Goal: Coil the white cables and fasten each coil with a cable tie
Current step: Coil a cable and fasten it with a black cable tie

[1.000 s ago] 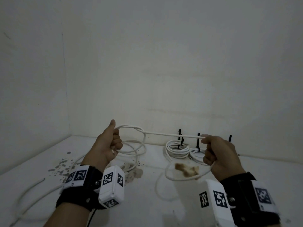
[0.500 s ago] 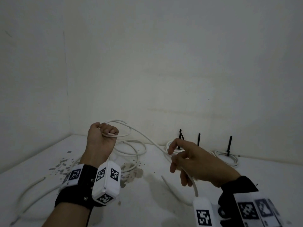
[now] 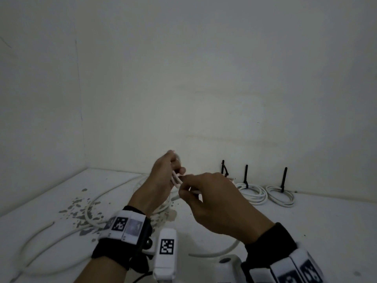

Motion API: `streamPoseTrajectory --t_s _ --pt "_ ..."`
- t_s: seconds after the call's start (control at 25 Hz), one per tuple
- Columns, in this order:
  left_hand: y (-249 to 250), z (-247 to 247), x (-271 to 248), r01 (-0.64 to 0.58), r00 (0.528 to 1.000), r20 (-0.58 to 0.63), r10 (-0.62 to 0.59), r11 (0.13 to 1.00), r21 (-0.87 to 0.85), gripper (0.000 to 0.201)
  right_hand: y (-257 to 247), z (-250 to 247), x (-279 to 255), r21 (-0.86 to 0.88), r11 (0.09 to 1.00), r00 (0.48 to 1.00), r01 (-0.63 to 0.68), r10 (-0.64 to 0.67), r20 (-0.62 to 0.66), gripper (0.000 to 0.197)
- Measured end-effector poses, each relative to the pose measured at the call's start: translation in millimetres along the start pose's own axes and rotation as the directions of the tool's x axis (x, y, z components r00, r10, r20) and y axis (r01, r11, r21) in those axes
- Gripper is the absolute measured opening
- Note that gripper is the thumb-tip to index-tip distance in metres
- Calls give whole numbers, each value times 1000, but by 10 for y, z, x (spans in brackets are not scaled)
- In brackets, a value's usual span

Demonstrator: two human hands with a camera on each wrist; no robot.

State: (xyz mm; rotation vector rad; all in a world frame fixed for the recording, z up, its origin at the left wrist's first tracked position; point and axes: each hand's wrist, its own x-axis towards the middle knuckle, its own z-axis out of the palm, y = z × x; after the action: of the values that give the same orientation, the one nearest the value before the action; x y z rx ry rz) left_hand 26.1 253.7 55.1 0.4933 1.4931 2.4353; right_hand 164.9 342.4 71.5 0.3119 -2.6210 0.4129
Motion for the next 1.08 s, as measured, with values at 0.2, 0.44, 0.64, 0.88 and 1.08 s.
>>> streamPoseTrajectory --t_s 0.2,0.44,0.64,0.88,1.08 --pt "-140 61 -141 26 928 351 -127 960 277 32 211 43 56 195 978 964 -77 123 -234 17" --pt "-92 193 -257 194 851 438 -290 948 251 24 408 16 42 337 923 855 -185 320 -407 18" --pt "-77 256 -299 153 829 463 -313 924 351 41 452 -106 10 414 889 814 -197 384 -436 16" --pt "-26 231 -326 68 862 426 -276 894 442 42 538 -182 -15 453 863 799 -223 428 -422 20" --pt "40 2 -182 132 936 304 -177 978 164 41 675 -367 -143 657 689 857 -306 500 -125 30"
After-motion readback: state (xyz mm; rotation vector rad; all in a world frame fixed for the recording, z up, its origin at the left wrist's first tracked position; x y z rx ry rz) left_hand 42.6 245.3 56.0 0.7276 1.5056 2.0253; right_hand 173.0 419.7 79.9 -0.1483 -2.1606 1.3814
